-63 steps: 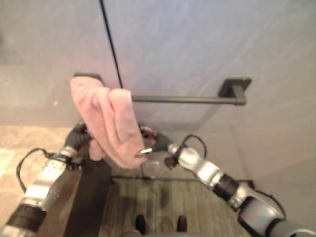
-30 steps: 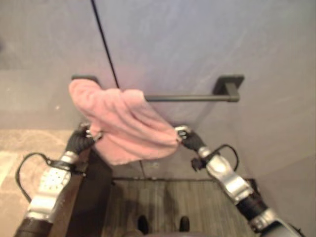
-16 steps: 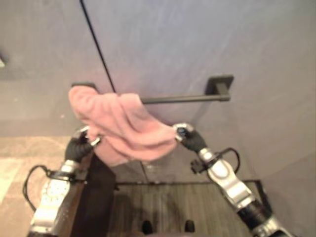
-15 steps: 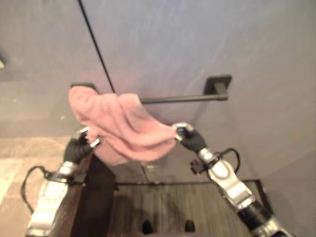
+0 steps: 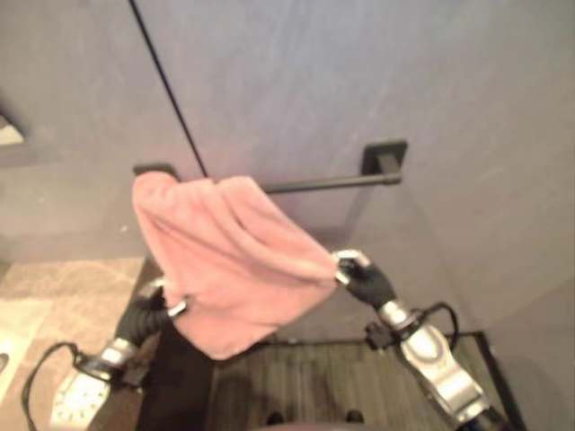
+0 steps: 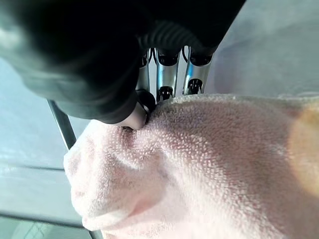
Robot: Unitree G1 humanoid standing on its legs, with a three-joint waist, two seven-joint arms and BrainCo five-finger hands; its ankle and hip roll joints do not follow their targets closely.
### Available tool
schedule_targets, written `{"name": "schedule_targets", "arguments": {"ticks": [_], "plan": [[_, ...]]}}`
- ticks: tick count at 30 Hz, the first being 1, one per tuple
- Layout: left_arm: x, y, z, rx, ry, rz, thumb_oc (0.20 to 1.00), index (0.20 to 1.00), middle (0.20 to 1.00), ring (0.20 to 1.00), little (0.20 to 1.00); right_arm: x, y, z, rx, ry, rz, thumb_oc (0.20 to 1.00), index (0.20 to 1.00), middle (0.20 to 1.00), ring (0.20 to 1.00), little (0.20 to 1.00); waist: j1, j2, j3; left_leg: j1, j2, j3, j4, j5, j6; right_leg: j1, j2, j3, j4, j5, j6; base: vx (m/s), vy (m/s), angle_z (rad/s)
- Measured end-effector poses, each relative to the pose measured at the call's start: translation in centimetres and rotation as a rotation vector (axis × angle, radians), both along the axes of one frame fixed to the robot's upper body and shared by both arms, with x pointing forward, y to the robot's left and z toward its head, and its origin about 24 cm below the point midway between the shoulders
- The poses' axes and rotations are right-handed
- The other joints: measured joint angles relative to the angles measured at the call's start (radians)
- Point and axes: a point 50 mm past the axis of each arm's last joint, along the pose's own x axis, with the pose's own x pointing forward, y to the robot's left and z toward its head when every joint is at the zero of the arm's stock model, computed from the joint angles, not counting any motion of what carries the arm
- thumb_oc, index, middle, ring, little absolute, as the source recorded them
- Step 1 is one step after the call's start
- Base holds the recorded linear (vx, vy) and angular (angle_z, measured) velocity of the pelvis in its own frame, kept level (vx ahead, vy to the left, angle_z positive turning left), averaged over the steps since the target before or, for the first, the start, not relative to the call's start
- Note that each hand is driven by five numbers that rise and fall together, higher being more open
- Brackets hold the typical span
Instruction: Put brush and paste in cup on sink, flatten towel.
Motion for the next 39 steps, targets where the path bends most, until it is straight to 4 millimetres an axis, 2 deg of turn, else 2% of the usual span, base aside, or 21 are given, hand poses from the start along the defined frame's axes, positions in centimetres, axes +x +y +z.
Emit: {"name": "schedule_targets", "arguments": {"ticks": [6, 8, 9, 11, 12, 14, 18, 19, 21, 22, 26, 27, 29, 30, 31, 32, 34, 35, 37, 38, 39], "plan": [[0.3, -0.2, 0.6, 0.006, -0.012, -0.024, 0.2, 0.2, 0.2, 0.2, 0.2, -0.2, -0.1, 0.0, 0.023, 0.002, -0.018, 0.2, 0.2, 0.2, 0.2, 0.2, -0.001, 0.0, 0.001, 0.006, 0.0, -0.023, -0.003, -0.001, 0.001, 0.017, -0.002, -0.022, 0.0, -0.008, -0.002, 0.01, -0.004, 0.11], [0.5, -1.5, 2.6, -0.054, -0.11, -0.071, 0.2, 0.2, 0.2, 0.2, 0.2, -0.6, 0.3, 1.4, 0.089, -0.044, -0.001, 0.2, 0.2, 0.2, 0.2, 0.2, 0.0, 0.002, 0.002, 0.005, -0.003, -0.024, -0.003, -0.001, 0.001, 0.016, -0.004, -0.023, 0.0, -0.008, -0.002, 0.01, -0.005, 0.02], [0.5, -1.6, 2.8, -0.093, -0.131, -0.061, 0.2, 0.2, 0.2, 0.2, 0.2, -0.7, 0.4, 2.0, 0.1, -0.073, 0.009, 0.2, 0.2, 0.2, 0.2, 0.2, -0.001, 0.004, 0.002, 0.006, -0.004, -0.024, -0.003, -0.002, 0.001, 0.016, -0.005, -0.022, 0.0, -0.009, -0.001, 0.0, 0.0, 0.0], [0.8, -1.6, 3.0, -0.073, -0.141, -0.063, 0.2, 0.2, 0.2, 0.2, 0.2, -0.6, 0.5, 2.7, 0.122, -0.109, 0.006, 0.2, 0.2, 0.2, 0.2, 0.2, 0.003, 0.009, 0.001, 0.007, -0.003, -0.024, -0.003, -0.002, 0.002, 0.018, -0.005, -0.023, 0.0, -0.009, -0.002, 0.0, 0.0, 0.0], [0.8, -1.4, 4.2, -0.022, -0.177, -0.078, 0.2, 0.2, 0.2, 0.2, 0.2, -0.5, 0.6, 2.9, 0.13, -0.119, -0.001, 0.2, 0.2, 0.2, 0.2, 0.2, 0.003, 0.009, 0.002, 0.005, -0.004, -0.024, -0.002, -0.002, 0.002, 0.016, -0.005, -0.023, 0.0, -0.009, -0.001, 0.0, 0.0, 0.0], [0.5, -1.1, 5.0, -0.074, -0.238, -0.041, 0.2, 0.2, 0.2, 0.2, 0.2, -0.7, 0.6, 3.2, 0.135, -0.13, 0.003, 0.2, 0.2, 0.2, 0.2, 0.2, 0.002, 0.014, 0.003, 0.005, -0.007, -0.023, -0.001, -0.001, 0.002, 0.015, -0.008, -0.02, 0.0, -0.008, -0.001, 0.01, 0.001, -0.02], [0.6, -0.5, 5.2, -0.094, -0.271, 0.027, 0.2, 0.2, 0.2, 0.2, 0.2, -0.6, 0.8, 4.1, 0.166, -0.167, 0.013, 0.2, 0.2, 0.2, 0.2, 0.2, 0.007, 0.02, 0.002, 0.005, -0.009, -0.024, 0.001, -0.003, 0.003, 0.015, -0.01, -0.023, 0.0, -0.007, 0.001, 0.0, 0.0, 0.0], [0.8, -0.3, 4.5, -0.173, -0.285, 0.09, 0.2, 0.2, 0.2, 0.2, 0.2, -0.6, 0.8, 4.2, 0.185, -0.166, 0.014, 0.2, 0.2, 0.2, 0.2, 0.2, 0.004, 0.023, 0.001, 0.005, -0.01, -0.023, 0.001, -0.003, 0.004, 0.015, -0.011, -0.023, 0.0, -0.007, 0.0, 0.0, 0.0, 0.0], [1.4, -0.1, 3.9, -0.135, -0.251, 0.109, 0.2, 0.2, 0.2, 0.2, 0.2, -0.3, 0.9, 4.0, 0.184, -0.155, 0.011, 0.2, 0.2, 0.2, 0.2, 0.2, 0.012, 0.025, 0.0, 0.005, -0.009, -0.024, 0.001, -0.003, 0.004, 0.015, -0.01, -0.023, 0.0, -0.008, -0.001, 0.0, 0.0, 0.0], [1.2, -0.1, 5.2, -0.098, -0.295, 0.094, 0.2, 0.2, 0.2, 0.2, 0.2, -0.4, 1.0, 4.6, 0.198, -0.176, 0.025, 0.2, 0.2, 0.2, 0.2, 0.2, 0.013, 0.023, 0.006, 0.002, -0.009, -0.024, 0.001, -0.003, 0.004, 0.012, -0.01, -0.023, 0.0, -0.008, -0.001, 0.04, -0.021, -0.01], [1.8, -0.3, 7.3, -0.087, -0.42, 0.097, 0.2, 0.2, 0.2, 0.2, 0.2, -0.3, 1.1, 5.5, 0.225, -0.215, 0.031, 0.2, 0.2, 0.2, 0.2, 0.2, 0.014, 0.023, 0.008, 0.005, -0.01, -0.025, 0.001, -0.004, 0.005, 0.017, -0.012, -0.026, 0.0, -0.008, 0.0, 0.03, -0.031, 0.02], [1.8, -0.2, 7.5, -0.099, -0.432, 0.105, 0.2, 0.2, 0.2, 0.2, 0.2, -0.3, 1.1, 5.6, 0.227, -0.218, 0.033, 0.2, 0.2, 0.2, 0.2, 0.2, 0.013, 0.023, 0.008, 0.005, -0.011, -0.025, 0.001, -0.004, 0.005, 0.016, -0.012, -0.025, 0.0, -0.009, 0.0, 0.01, -0.019, -0.03], [2.4, -0.3, 5.5, -0.234, -0.386, 0.156, 0.2, 0.2, 0.2, 0.2, 0.2, -0.2, 0.9, 4.8, 0.224, -0.176, 0.017, 0.2, 0.2, 0.2, 0.2, 0.2, 0.008, 0.03, 0.005, 0.006, -0.012, -0.024, 0.001, -0.004, 0.005, 0.017, -0.013, -0.023, 0.0, -0.011, 0.004, 0.01, -0.016, -0.01], [2.6, -0.3, 5.1, -0.175, -0.345, 0.151, 0.2, 0.2, 0.2, 0.2, 0.2, -0.1, 0.8, 4.6, 0.221, -0.163, 0.012, 0.2, 0.2, 0.2, 0.2, 0.2, 0.008, 0.028, 0.007, 0.005, -0.01, -0.023, 0.001, -0.004, 0.005, 0.015, -0.013, -0.023, 0.0, -0.011, 0.004, 0.04, -0.052, -0.02], [2.5, -0.2, 5.9, -0.072, -0.34, 0.113, 0.2, 0.2, 0.2, 0.2, 0.2, -0.2, 0.9, 5.0, 0.224, -0.177, 0.018, 0.2, 0.2, 0.2, 0.2, 0.2, 0.008, 0.023, 0.013, 0.002, -0.009, -0.023, 0.001, -0.004, 0.005, 0.012, -0.009, -0.022, 0.0, -0.011, 0.003, 0.03, -0.045, -0.03], [2.4, -0.2, 6.3, -0.07, -0.357, 0.103, 0.2, 0.2, 0.2, 0.2, 0.2, -0.3, 0.7, 5.2, 0.223, -0.188, 0.018, 0.2, 0.2, 0.2, 0.2, 0.2, 0.004, 0.023, 0.014, 0.002, -0.009, -0.023, 0.001, -0.004, 0.005, 0.012, -0.01, -0.021, 0.0, -0.011, 0.004, 0.05, -0.062, -0.01], [2.0, -0.7, 7.1, -0.226, -0.436, 0.111, 0.2, 0.2, 0.2, 0.2, 0.2, -0.5, -0.1, 6.0, 0.243, -0.236, -0.014, 0.2, 0.2, 0.2, 0.2, 0.2, -0.005, 0.023, 0.014, 0.003, -0.011, -0.022, 0.001, -0.005, 0.005, 0.013, -0.013, -0.022, 0.0, -0.012, 0.005, 0.02, -0.044, 0.02], [2.4, -1.3, 6.2, -0.305, -0.425, 0.114, 0.2, 0.2, 0.2, 0.2, 0.2, 0.0, -0.7, 5.7, 0.243, -0.235, -0.063, 0.2, 0.2, 0.2, 0.2, 0.2, -0.006, 0.026, 0.013, 0.005, -0.012, -0.021, 0.001, -0.006, 0.005, 0.016, -0.014, -0.022, 0.0, -0.013, 0.004, 0.01, -0.052, 0.01], [2.8, -1.3, 5.3, -0.146, -0.321, 0.047, 0.2, 0.2, 0.2, 0.2, 0.2, 0.9, -0.7, 3.9, 0.232, -0.165, -0.1, 0.2, 0.2, 0.2, 0.2, 0.2, -0.013, 0.021, 0.011, 0.006, -0.006, -0.019, 0.001, -0.006, 0.004, 0.015, -0.009, -0.02, 0.0, -0.015, 0.004, 0.01, -0.05, -0.05], [3.0, -1.3, 5.3, -0.024, -0.279, -0.01, 0.2, 0.2, 0.2, 0.2, 0.2, 1.0, -0.6, 2.4, 0.153, -0.092, -0.098, 0.2, 0.2, 0.2, 0.2, 0.2, -0.019, 0.025, 0.015, 0.006, -0.005, -0.016, 0.002, -0.006, 0.004, 0.013, -0.008, -0.017, 0.0, -0.014, 0.003, 0.02, -0.051, -0.08], [3.0, -1.5, 5.7, -0.008, -0.287, -0.027, 0.2, 0.2, 0.2, 0.2, 0.2, 0.6, -0.6, 2.2, 0.125, -0.08, -0.084, 0.2, 0.2, 0.2, 0.2, 0.2, -0.021, 0.031, 0.018, 0.004, -0.006, -0.014, 0.001, -0.006, 0.004, 0.011, -0.009, -0.016, 0.0, -0.014, 0.004, 0.02, -0.051, -0.05]]}}
